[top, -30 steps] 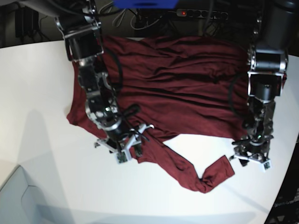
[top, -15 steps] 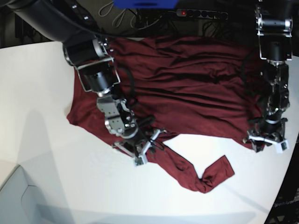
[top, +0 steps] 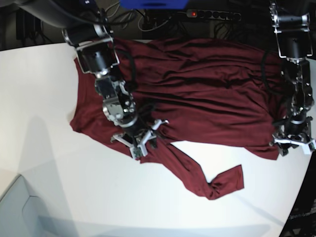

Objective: Layout the t-shirt on the table in an organized manner, then fold the t-shirt properly
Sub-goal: 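Pull the shirt with both grippers toward the hanging sleeve, then drag the shirt hem with both grippers, spreading the body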

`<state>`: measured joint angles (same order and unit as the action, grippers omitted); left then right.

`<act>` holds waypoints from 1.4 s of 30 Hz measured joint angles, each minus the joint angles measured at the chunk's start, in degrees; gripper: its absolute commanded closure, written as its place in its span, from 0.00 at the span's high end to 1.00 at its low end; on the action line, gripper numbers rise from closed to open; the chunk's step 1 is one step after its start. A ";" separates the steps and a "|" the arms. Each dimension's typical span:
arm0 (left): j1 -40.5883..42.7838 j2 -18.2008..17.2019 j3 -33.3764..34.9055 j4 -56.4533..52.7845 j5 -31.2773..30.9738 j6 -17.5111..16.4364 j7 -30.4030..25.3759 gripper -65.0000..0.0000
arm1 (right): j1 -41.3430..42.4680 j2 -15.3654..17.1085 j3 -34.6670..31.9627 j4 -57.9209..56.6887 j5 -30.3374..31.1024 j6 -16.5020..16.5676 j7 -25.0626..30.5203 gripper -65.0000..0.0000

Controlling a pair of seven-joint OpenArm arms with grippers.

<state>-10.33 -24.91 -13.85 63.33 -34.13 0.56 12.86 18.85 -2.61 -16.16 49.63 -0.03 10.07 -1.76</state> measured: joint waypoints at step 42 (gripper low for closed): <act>-36.41 17.70 15.78 -55.06 18.05 0.17 -16.52 0.46 | -23.89 8.74 1.92 40.13 -0.35 0.20 -6.21 0.31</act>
<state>-46.74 -7.20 1.93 8.27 -16.08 0.73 -3.66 -5.04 6.13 -14.24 89.76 -0.38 10.26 -7.97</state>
